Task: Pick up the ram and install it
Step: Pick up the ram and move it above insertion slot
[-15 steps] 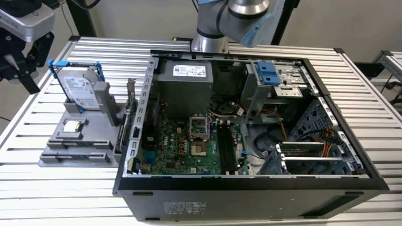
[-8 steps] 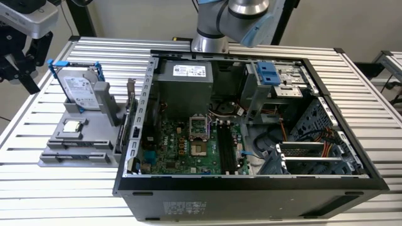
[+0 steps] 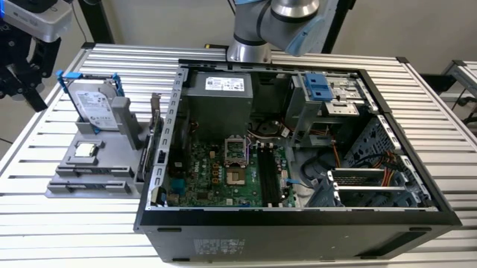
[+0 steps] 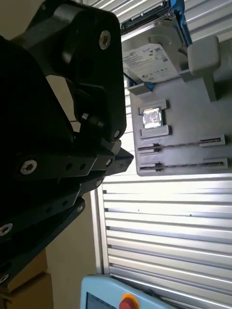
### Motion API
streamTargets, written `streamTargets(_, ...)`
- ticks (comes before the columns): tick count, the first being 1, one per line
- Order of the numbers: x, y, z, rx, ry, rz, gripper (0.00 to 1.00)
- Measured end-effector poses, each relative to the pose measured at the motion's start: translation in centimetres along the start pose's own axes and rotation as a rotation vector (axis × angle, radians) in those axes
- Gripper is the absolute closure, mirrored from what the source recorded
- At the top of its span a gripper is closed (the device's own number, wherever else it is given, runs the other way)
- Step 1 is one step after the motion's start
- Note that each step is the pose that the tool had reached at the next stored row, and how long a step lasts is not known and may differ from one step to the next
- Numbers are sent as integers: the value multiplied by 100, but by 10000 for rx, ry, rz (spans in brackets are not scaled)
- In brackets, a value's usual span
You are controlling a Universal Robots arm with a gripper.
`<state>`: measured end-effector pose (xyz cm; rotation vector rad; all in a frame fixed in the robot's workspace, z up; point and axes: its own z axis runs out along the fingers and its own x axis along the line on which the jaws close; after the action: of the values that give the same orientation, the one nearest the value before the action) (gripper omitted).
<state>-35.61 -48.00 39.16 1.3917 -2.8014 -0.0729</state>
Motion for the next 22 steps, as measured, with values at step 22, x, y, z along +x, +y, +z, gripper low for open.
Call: streamTargets(22, 0, 0, 0, -4, 77, -1186, 100)
